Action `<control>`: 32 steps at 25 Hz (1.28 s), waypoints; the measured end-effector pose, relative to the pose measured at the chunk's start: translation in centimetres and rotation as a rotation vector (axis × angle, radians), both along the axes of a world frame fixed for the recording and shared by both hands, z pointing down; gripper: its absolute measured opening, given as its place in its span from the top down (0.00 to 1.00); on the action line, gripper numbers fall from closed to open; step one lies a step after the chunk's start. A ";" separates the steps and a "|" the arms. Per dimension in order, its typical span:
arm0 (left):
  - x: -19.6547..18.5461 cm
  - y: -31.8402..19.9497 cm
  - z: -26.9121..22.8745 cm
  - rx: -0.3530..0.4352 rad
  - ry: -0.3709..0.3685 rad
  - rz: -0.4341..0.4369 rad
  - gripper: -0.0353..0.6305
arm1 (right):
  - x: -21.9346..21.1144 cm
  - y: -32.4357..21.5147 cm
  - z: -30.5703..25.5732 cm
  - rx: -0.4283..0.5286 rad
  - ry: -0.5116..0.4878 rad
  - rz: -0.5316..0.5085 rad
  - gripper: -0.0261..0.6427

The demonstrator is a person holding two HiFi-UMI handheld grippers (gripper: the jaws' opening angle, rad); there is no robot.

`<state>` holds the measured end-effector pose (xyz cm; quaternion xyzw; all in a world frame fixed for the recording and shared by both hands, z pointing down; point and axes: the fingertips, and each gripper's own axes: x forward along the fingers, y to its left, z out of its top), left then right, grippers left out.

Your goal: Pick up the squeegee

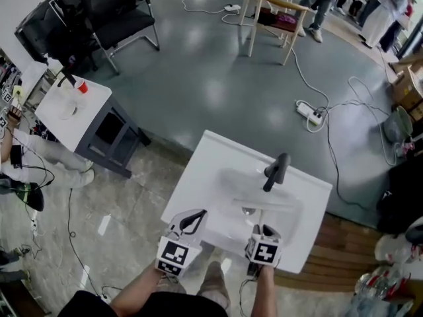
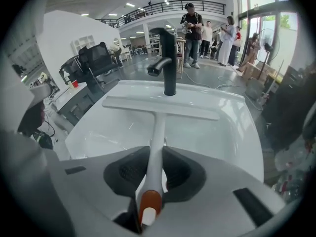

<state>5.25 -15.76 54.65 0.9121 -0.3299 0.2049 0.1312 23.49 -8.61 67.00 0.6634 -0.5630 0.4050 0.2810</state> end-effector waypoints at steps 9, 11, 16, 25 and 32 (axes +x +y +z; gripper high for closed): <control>1.4 3.1 -3.8 0.067 0.048 0.093 0.94 | 1.9 4.1 -6.8 0.142 0.074 0.119 0.84; 1.7 3.7 -4.9 0.083 0.064 0.114 0.94 | 2.1 5.2 -8.5 0.170 0.098 0.139 0.84; 1.9 5.2 -7.6 0.139 0.100 0.170 0.94 | 1.7 7.6 -13.3 0.277 0.166 0.182 0.84; 0.9 8.8 -11.9 0.199 0.153 0.235 0.94 | 0.1 13.6 -20.6 0.461 0.295 0.273 0.84; -0.2 11.9 -14.8 0.243 0.185 0.289 0.94 | -1.7 18.6 -26.0 0.607 0.396 0.339 0.84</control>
